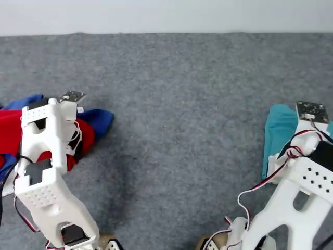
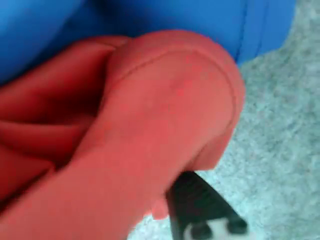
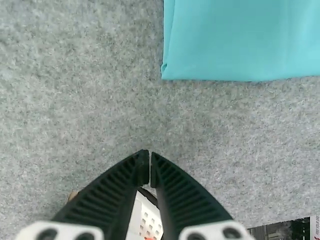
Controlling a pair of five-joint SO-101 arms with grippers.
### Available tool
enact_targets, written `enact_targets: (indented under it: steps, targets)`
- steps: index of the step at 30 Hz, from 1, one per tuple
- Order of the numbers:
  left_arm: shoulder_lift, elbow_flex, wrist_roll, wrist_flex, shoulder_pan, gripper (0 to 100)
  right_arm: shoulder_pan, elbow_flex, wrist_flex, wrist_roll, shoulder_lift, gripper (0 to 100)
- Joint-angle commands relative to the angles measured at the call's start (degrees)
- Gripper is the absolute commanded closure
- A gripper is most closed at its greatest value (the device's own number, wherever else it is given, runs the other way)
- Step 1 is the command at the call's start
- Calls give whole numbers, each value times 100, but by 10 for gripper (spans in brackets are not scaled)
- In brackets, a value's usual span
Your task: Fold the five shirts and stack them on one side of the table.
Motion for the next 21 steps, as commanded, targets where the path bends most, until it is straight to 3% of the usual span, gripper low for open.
enact_targets:
  steps: [1, 6, 11, 21]
  targets:
    - [-563, -66, -53, -70, -62, 987, -22, -35, 242, -53, -145, 990]
    - [-1934, -66, -18, 202, -35, 987, -22, -35, 242, -53, -154, 990]
    - [-3710, -66, 782, 211, 246, 987, -22, -62, 242, -53, -154, 990]
    - [-6444, -66, 1635, -448, 2391, 986, -22, -62, 242, -53, -338, 990]
